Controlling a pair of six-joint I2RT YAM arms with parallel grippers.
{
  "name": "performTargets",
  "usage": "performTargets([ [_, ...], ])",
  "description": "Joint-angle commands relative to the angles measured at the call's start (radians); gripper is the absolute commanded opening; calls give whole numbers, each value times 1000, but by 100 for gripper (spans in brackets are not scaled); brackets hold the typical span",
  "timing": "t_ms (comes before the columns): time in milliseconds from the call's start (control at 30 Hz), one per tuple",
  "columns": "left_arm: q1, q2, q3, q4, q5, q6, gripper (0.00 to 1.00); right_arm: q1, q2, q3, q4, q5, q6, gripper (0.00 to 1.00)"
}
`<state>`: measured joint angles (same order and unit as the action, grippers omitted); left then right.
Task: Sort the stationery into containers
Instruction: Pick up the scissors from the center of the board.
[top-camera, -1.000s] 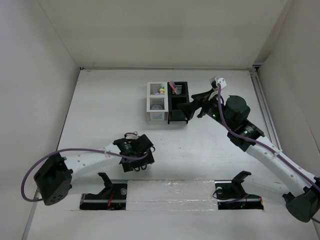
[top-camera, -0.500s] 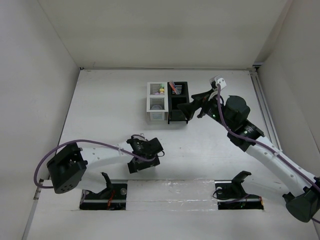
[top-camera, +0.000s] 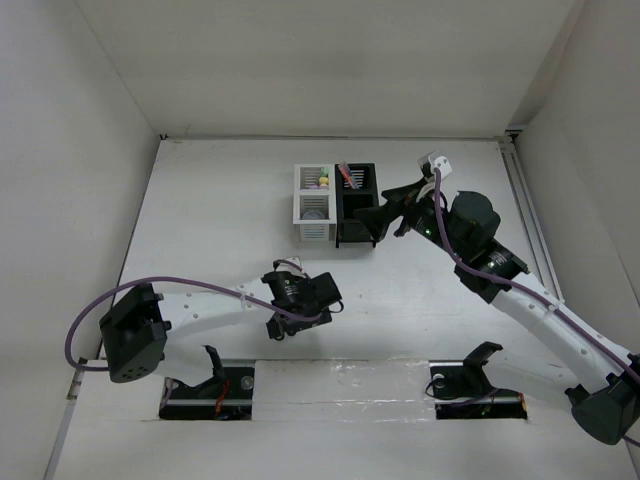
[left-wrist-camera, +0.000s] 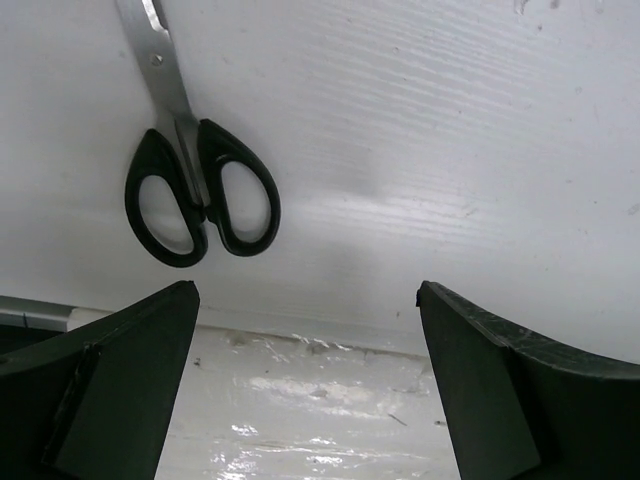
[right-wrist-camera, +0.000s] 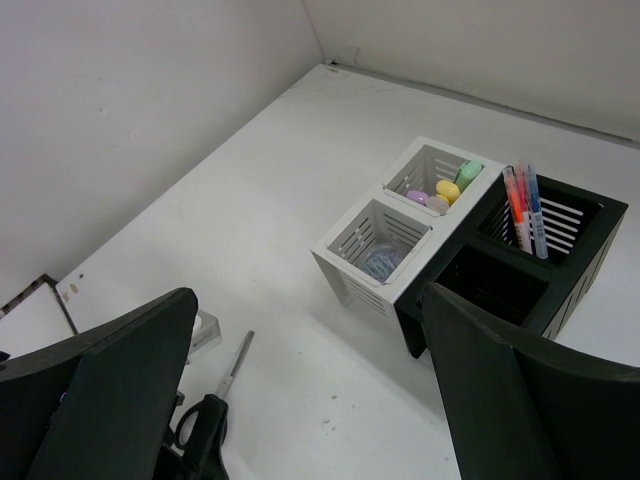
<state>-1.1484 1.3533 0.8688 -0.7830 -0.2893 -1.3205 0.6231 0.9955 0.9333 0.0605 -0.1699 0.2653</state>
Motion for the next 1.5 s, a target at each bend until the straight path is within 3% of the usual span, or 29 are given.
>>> performTargets([
  [0, -2, 42, 27, -39, -73, 13, 88, 3, -18, -4, 58, -17, -11, 100],
  [267, -2, 181, 93, 41, -128, 107, 88, 3, -18, -4, 58, -26, -11, 100],
  [567, 27, 236, 84, 83, -137, 130, 88, 3, -28, -4, 58, -26, -20, 100],
  [867, 38, 245, 0, 203, -64, 130, 73, 3, -28, -4, 58, -26, -20, 100],
  [933, 38, 256, -10, 203, -50, 130, 65, 3, -37, -4, 58, -26, -20, 100],
  [1067, 38, 265, -69, 256, 5, 119, 60, 3, -46, -4, 58, -26, -20, 100],
  [1200, 38, 277, -123, 301, 68, 110, 34, 3, -46, -4, 58, -26, -20, 100],
  [1233, 27, 288, -123, 315, 87, 98, 19, 3, -46, -4, 58, -26, -20, 100],
  [1267, 27, 288, -137, 326, 97, 98, 11, 3, -46, -4, 58, -26, -20, 100],
  [1333, 3, 323, -148, 344, 111, 86, 1, 3, -46, -4, 58, -26, -20, 100],
  [1467, -8, 351, -188, 383, 159, 67, 0, 3, -46, -4, 58, -36, -20, 100],
])
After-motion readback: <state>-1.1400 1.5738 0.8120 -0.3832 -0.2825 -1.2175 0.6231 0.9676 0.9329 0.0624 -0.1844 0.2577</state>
